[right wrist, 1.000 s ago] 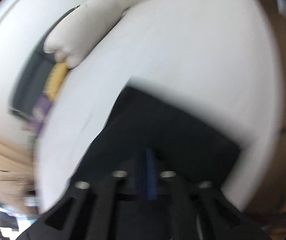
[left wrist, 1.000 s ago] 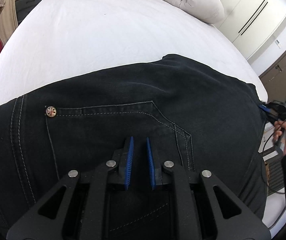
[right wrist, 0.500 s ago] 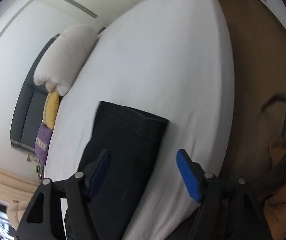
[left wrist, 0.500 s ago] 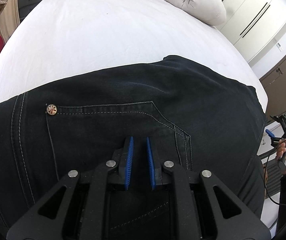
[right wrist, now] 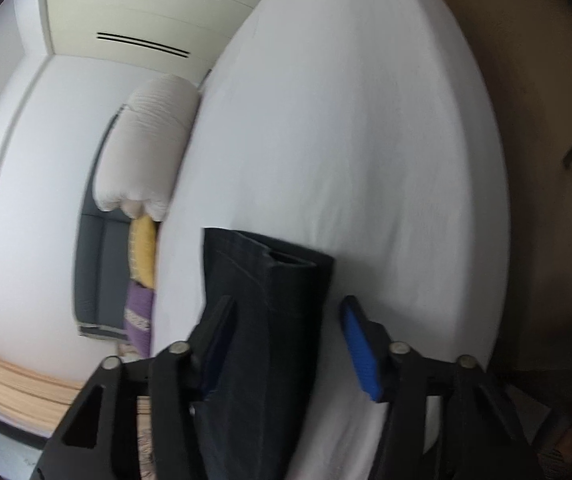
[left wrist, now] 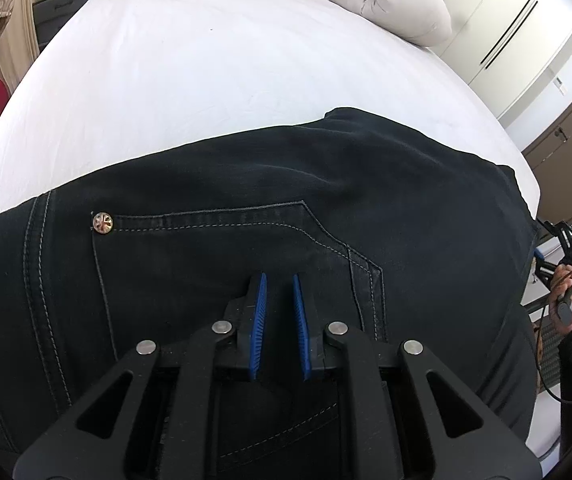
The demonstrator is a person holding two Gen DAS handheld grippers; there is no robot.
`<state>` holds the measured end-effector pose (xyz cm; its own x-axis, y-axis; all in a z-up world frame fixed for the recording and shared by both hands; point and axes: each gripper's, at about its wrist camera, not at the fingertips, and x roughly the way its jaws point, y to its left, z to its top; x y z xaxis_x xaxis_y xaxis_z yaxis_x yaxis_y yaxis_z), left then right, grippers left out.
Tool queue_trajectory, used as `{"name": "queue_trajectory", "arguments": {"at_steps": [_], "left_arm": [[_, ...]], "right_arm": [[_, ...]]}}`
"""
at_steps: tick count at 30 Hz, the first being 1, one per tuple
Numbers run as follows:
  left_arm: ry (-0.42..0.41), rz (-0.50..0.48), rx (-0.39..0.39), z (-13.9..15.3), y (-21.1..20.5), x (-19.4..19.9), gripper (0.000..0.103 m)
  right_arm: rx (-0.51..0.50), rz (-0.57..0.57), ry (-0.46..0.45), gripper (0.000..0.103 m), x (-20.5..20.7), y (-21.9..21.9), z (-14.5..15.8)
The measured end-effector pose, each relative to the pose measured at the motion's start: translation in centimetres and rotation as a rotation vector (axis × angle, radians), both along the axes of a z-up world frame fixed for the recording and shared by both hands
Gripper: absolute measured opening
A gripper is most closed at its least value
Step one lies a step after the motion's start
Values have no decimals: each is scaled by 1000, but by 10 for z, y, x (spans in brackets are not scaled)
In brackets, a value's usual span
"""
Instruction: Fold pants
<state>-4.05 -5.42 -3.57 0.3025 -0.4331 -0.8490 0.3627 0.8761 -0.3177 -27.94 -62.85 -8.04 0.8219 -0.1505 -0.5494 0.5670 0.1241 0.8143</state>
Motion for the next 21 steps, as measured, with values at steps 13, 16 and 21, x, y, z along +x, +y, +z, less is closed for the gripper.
{"name": "queue_trajectory", "arguments": {"at_steps": [13, 16, 21], "left_arm": [[-13, -6, 23, 2, -8, -4, 14], [-11, -4, 24, 2, -11, -5, 14], [5, 8, 20, 4, -12, -3, 14]], "right_arm": [[93, 34, -142, 23, 16, -25, -30], [84, 47, -136, 18, 20, -30, -28], [41, 67, -107, 13, 26, -32, -23]]}}
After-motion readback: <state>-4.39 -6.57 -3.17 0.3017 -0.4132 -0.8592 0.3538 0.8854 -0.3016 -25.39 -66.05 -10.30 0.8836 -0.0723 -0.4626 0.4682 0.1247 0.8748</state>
